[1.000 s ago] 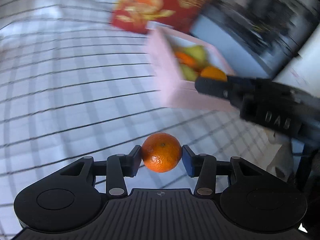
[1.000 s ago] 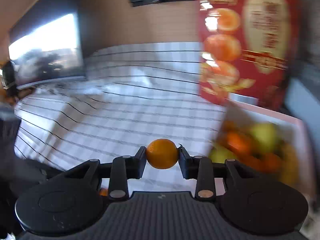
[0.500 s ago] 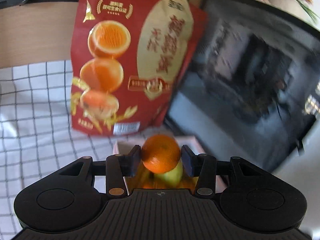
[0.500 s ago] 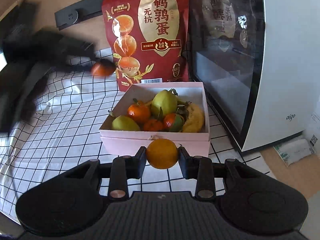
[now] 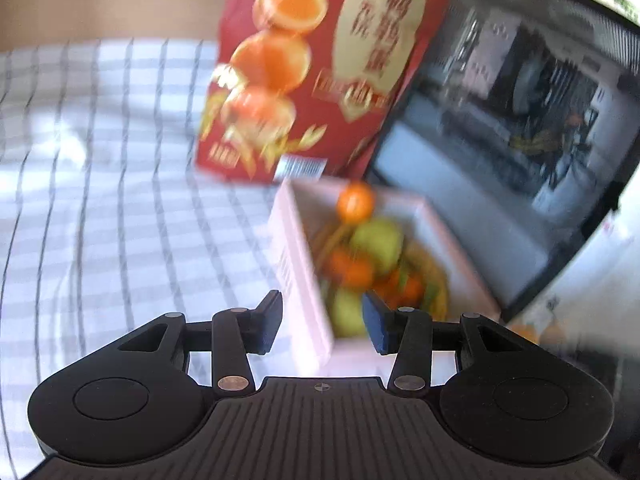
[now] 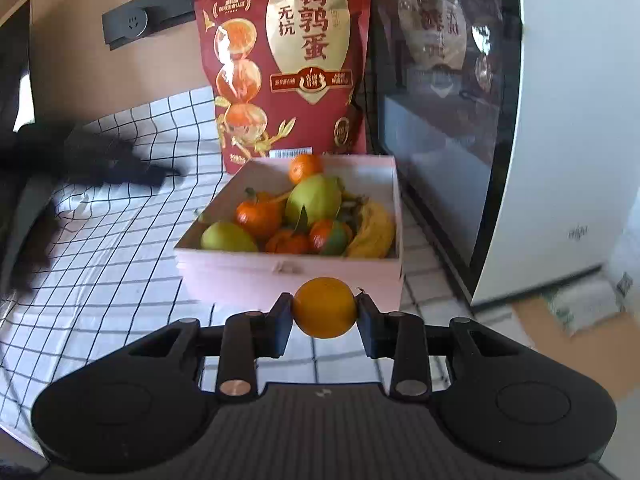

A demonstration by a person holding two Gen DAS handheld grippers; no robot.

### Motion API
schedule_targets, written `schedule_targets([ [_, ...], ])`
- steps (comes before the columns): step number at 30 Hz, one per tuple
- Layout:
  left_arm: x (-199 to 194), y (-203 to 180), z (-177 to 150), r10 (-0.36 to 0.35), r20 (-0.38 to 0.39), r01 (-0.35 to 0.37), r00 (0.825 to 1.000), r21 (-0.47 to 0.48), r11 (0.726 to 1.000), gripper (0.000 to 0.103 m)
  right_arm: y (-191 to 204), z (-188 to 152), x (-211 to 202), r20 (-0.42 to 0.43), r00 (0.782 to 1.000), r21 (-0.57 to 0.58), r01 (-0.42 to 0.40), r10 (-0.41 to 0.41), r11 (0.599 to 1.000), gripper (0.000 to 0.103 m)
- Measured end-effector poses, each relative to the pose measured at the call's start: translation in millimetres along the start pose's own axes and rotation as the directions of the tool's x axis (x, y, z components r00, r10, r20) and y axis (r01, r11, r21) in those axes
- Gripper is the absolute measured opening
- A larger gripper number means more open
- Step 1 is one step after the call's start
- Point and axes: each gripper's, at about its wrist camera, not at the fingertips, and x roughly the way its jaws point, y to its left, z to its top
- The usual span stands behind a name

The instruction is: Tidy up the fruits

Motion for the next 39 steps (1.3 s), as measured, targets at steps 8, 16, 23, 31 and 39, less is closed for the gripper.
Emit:
schedule_targets([
  [8, -4, -11, -53, 0.036, -0.087, -0.032, 0.996, 0.048, 0.998, 0.049, -12, 80, 44, 0.138, 0.989, -0.078, 0.062, -0.051, 0.995, 0.034],
  [16, 0, -4, -74, 0.162, -0.060, -0.157, 0.985, 0.077, 0.985, 0.049, -11, 109, 75, 0.195, 0.980, -0.035, 0.042, -0.034, 0.998, 0.067],
  [23, 15, -16, -88, 0.204, 0.008, -0.203, 0.979, 0.128, 0.971, 0.049, 15, 23, 49, 0.087, 0.995, -0.094, 0.058, -0.050, 0.994, 0.071],
  [31, 27, -32, -100, 0.243, 0.106, -0.259, 0.964, 0.181, 0.949, 0.053, 31, -40, 48, -0.006, 0.999, -0.093, 0.053, -0.054, 0.994, 0.078],
  [39, 23, -41, -106, 0.261, 0.116, -0.278, 0.958, 0.173, 0.945, 0.053, 26, -55, 58, -0.022, 0.997, -0.039, 0.071, -0.072, 0.997, 0.081],
])
